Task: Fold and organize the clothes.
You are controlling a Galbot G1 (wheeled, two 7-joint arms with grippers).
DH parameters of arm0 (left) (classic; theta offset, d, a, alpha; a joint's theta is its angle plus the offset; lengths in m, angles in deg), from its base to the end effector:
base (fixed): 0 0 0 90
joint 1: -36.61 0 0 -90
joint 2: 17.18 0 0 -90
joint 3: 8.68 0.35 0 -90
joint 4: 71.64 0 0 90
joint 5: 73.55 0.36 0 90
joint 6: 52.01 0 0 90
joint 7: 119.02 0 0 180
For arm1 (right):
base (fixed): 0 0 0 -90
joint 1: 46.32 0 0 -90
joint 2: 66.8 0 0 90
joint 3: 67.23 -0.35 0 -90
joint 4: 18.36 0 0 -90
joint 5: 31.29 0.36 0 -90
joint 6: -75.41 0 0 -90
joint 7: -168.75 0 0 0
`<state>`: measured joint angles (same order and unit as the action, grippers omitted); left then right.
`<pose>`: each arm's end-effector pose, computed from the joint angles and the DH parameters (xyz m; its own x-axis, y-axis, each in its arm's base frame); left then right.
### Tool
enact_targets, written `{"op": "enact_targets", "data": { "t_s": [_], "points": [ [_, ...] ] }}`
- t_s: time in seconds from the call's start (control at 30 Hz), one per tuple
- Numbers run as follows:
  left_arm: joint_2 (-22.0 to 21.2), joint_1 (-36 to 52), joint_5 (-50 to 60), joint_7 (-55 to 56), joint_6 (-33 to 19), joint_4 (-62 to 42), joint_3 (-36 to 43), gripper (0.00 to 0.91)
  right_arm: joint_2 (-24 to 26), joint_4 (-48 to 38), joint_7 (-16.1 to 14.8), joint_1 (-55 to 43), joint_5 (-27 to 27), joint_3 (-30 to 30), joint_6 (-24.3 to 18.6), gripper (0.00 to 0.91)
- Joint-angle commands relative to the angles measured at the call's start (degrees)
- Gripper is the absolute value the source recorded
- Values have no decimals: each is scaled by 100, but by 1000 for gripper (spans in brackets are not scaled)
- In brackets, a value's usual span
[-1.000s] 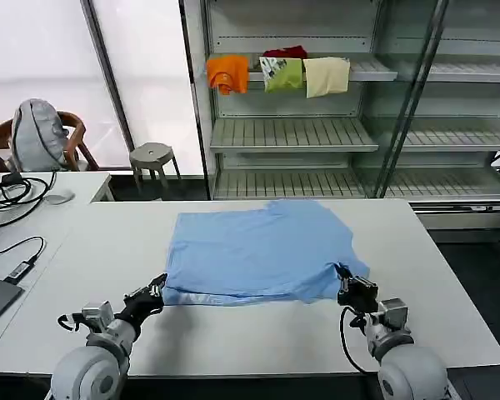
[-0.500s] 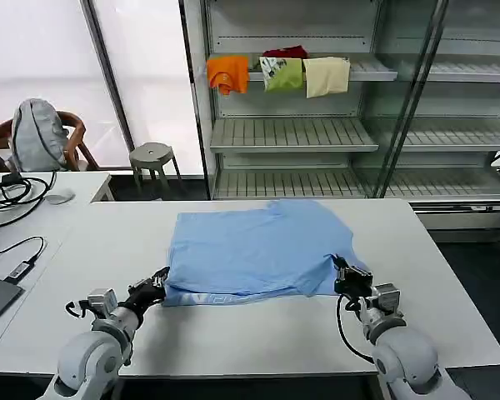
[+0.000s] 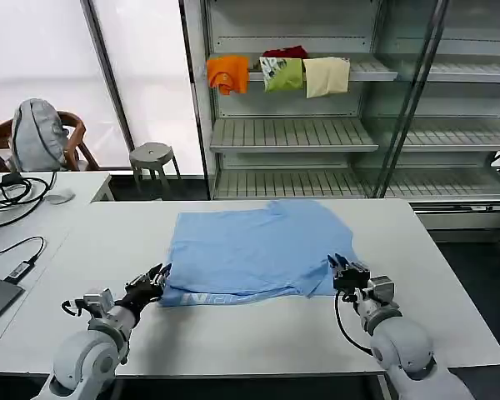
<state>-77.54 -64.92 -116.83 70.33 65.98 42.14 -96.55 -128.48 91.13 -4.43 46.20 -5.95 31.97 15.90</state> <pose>0.2858 0.0907 -0.2462 -0.9170 0.1754 0.3583 0.1116 0.9751 -0.1917 0.3247 -0.0613 -0.2426 -0.9318 -0.1405 0.3347 -0.1783 0.9803 -0.0850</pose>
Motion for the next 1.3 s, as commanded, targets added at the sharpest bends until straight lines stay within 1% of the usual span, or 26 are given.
{"op": "enact_targets", "data": {
  "t_s": [0.03,0.13,0.17,0.3,0.33,0.43,0.57,0.8,0.83,0.87,0.9,0.93,0.97,1.17,1.3],
  "points": [
    [51,-213,-23,-21,-36,311,-138,907,80,375,-49,265,134,-413,153,907],
    [102,-536,-30,75,88,622,-128,907,144,857,4,755,154,-641,212,907],
    [109,-704,-20,151,221,804,-87,907,145,984,13,963,141,-717,228,907],
    [86,-998,258,333,503,1056,78,907,123,1207,-24,1584,98,-1002,220,907],
    [88,-1063,366,378,503,1056,130,907,113,1203,-39,1735,104,-1082,198,907],
    [80,-1121,641,459,507,954,243,907,114,1154,-36,1916,134,-1177,166,907],
    [77,-1083,621,535,505,793,227,907,108,1122,-98,2004,154,-1227,154,907],
    [112,-836,512,539,501,553,218,907,66,953,-99,1927,153,-1142,178,907],
    [111,-801,505,538,501,508,242,766,60,917,-107,1891,161,-1132,184,907],
    [103,-776,507,542,501,484,268,343,60,876,-145,1852,172,-1124,177,907],
    [99,-753,510,539,501,448,282,30,64,833,-206,1810,210,-1119,157,584],
    [97,-725,529,540,500,398,312,20,72,785,-266,1761,258,-1106,128,333],
    [86,-705,562,546,502,382,334,20,73,713,-282,1682,268,-1083,114,0],
    [96,-741,698,522,486,344,341,20,53,294,-354,1257,277,-891,104,0],
    [98,-736,722,518,488,295,385,30,69,224,-368,1204,281,-826,103,0]
  ]
}}
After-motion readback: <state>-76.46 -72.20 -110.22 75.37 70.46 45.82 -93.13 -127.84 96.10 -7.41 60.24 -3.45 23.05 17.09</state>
